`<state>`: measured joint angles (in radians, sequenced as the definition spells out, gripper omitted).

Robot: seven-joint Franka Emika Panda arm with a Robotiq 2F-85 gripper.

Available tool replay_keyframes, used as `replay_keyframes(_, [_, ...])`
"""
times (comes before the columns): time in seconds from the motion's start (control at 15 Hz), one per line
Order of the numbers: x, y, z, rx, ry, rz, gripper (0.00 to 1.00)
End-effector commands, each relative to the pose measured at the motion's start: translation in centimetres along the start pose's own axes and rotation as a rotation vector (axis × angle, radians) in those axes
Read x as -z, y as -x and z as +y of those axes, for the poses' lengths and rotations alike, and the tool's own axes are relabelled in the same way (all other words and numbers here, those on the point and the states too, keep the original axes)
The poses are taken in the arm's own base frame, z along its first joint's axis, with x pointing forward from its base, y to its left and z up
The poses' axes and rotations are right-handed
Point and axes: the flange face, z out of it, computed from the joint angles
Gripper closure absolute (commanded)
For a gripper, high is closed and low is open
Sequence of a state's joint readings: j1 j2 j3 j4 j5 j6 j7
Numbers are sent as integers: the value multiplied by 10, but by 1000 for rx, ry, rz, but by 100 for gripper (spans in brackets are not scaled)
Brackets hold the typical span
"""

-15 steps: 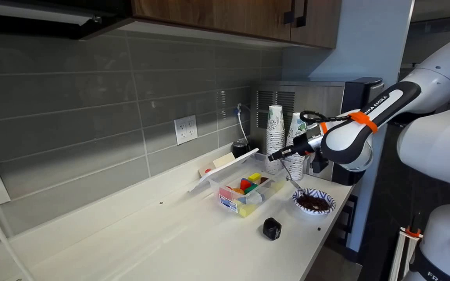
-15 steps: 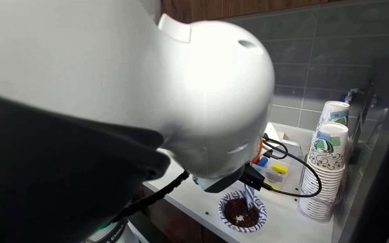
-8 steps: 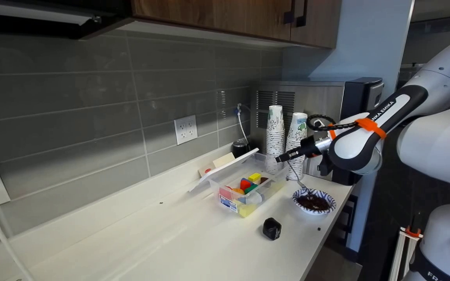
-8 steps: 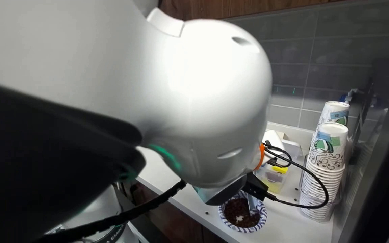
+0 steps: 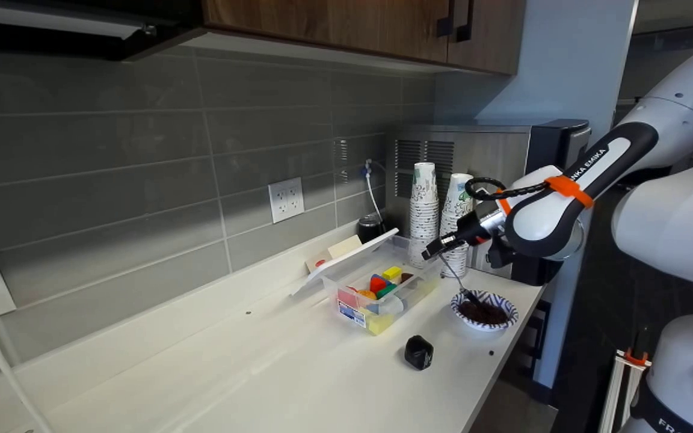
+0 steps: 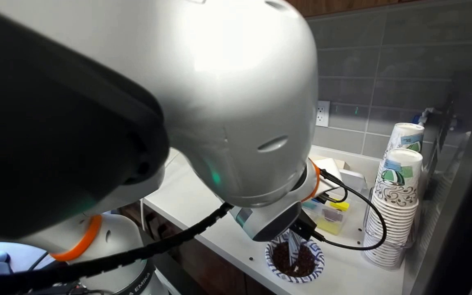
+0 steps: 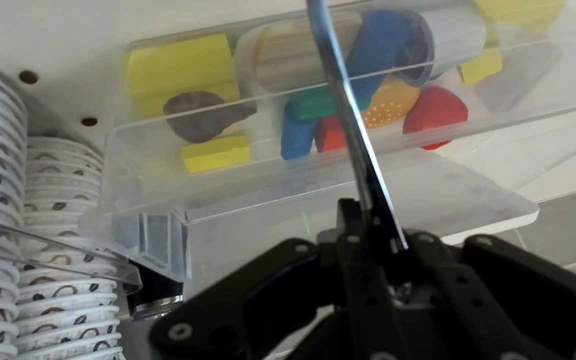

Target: Use the spatula to stir the contents in the bowl

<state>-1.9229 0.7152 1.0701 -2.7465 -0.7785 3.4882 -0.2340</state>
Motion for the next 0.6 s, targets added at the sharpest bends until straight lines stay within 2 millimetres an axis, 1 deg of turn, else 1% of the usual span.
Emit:
replay_keyframes(0.0, [1, -9, -12, -54, -25, -19, 99])
replay_keyframes(0.27, [0, -18, -25, -72, -50, 7, 99])
replay_keyframes(0.53, [5, -20, -26, -42, -46, 65, 99])
